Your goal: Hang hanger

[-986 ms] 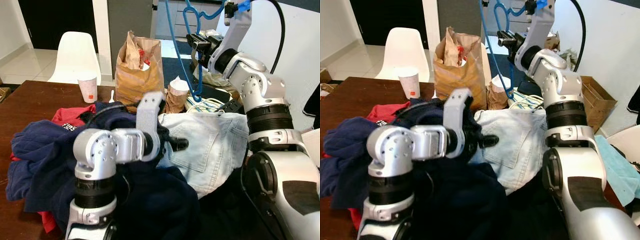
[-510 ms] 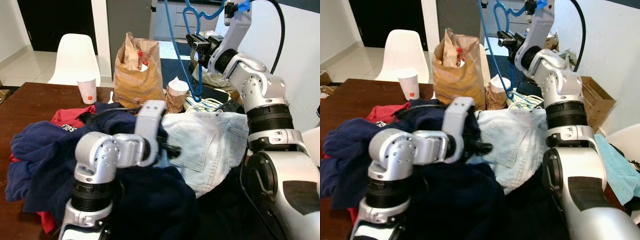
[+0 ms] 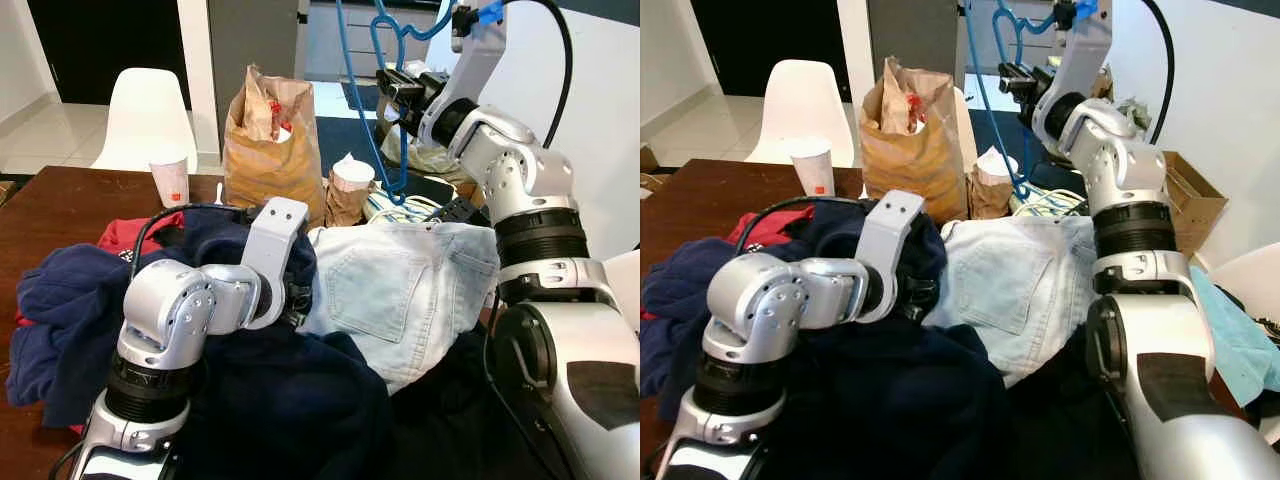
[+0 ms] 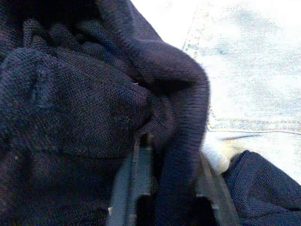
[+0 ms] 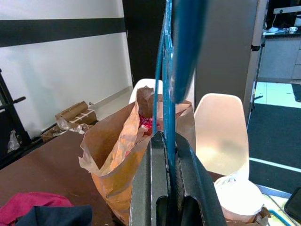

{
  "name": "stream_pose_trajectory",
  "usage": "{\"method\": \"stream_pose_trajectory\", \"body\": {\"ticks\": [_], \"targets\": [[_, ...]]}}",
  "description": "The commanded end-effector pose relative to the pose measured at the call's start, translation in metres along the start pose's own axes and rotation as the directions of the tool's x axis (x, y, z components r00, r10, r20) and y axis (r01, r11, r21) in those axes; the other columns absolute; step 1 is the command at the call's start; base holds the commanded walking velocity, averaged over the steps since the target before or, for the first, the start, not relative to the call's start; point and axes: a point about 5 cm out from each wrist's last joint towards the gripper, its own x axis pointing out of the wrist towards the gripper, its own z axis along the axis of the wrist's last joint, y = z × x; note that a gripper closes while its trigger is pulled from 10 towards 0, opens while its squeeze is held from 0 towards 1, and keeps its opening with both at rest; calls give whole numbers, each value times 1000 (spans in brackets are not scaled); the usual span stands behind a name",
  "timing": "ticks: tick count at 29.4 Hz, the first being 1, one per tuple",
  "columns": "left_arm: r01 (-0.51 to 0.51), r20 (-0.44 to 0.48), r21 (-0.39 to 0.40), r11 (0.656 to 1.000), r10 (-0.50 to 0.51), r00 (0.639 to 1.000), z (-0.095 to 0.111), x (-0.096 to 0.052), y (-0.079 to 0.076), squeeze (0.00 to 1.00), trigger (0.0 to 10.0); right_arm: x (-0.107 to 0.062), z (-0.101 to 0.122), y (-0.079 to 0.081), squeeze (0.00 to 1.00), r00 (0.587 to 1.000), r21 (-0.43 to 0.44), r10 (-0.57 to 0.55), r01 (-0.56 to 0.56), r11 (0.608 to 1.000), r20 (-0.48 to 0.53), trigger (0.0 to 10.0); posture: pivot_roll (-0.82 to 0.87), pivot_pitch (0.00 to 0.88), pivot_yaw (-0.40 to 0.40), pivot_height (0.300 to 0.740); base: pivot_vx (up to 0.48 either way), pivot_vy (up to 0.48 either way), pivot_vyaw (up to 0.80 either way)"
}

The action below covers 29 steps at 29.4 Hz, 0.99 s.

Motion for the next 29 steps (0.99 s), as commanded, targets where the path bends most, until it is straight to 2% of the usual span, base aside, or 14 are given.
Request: {"method": "stream_pose_trajectory", "body": {"ticks": [1, 10, 11, 12, 13, 14, 15, 17, 19, 21, 23, 26, 28, 29], "targets": [[-14, -60, 20, 1000, 15, 998, -8, -2, 2, 0, 0, -1, 7, -3, 0, 1000, -2, -12, 12, 1000, 20, 10000, 15, 0, -70, 740, 0, 0, 0], [-107, -2, 22, 994, 107, 994, 3, -11, 17, 0, 0, -1, 7, -3, 0, 1000, -1, -15, 15, 1000, 25, 10000, 0, 0, -61, 740, 0, 0, 0], [-124, 118, 51, 991, 117, 986, 17, -17, 19, 0, 0, -2, 8, -4, 0, 999, -1, -19, 19, 1000, 29, 10000, -5, 0, -59, 740, 0, 0, 0], [-124, 118, 51, 991, 117, 986, 17, -17, 19, 0, 0, -2, 8, -4, 0, 999, -1, -19, 19, 1000, 29, 10000, -5, 0, -59, 740, 0, 0, 0], [-201, 296, 40, 979, 180, 938, 42, -29, 27, 0, 0, -2, 8, -5, 0, 999, 3, -23, 23, 1000, 33, 10000, -6, 0, -58, 740, 0, 0, 0], [-201, 296, 40, 979, 180, 938, 42, -29, 27, 0, 0, -2, 8, -5, 0, 999, 3, -23, 23, 1000, 33, 10000, -6, 0, -58, 740, 0, 0, 0], [-254, 413, 23, 967, 222, 883, 59, -39, 33, 0, 0, -2, 8, -6, 0, 999, 6, -25, 24, 1000, 36, 10000, -6, 0, -58, 740, 0, 0, 0], [-254, 413, 23, 967, 222, 883, 59, -39, 33, 0, 0, -2, 8, -6, 0, 999, 6, -25, 24, 1000, 36, 10000, -6, 0, -58, 740, 0, 0, 0], [-503, 642, -36, 864, 406, 651, 98, -83, 55, 0, 0, -2, 5, -6, 0, 999, 17, -29, 29, 999, 33, 10000, 4, 0, -55, 740, 0, 0, 0], [-503, 642, -36, 864, 406, 651, 98, -83, 55, 0, 0, -2, 5, -6, 0, 999, 17, -29, 29, 999, 33, 10000, 4, 0, -55, 740, 0, 0, 0], [-646, 733, -70, 760, 478, 483, 113, -111, 63, 0, 0, -2, 2, -6, 0, 999, 26, -30, 29, 999, 33, 10000, 5, 0, -53, 740, 0, 0, 0], [-642, 794, -72, 763, 434, 426, 119, -121, 53, 0, 0, -1, 1, -4, 0, 999, 32, -28, 27, 999, 36, 10000, 10, 0, -52, 740, 0, 0, 0], [-642, 794, -72, 763, 434, 426, 119, -121, 53, 0, 0, -1, 1, -4, 0, 999, 32, -28, 27, 999, 36, 10000, 10, 0, -52, 740, 0, 0, 0], [-600, 810, -67, 798, 394, 435, 120, -120, 45, 0, 0, -1, 0, -4, 0, 999, 36, -27, 26, 999, 39, 10000, 9, 0, -52, 740, 0, 0, 0]]}}
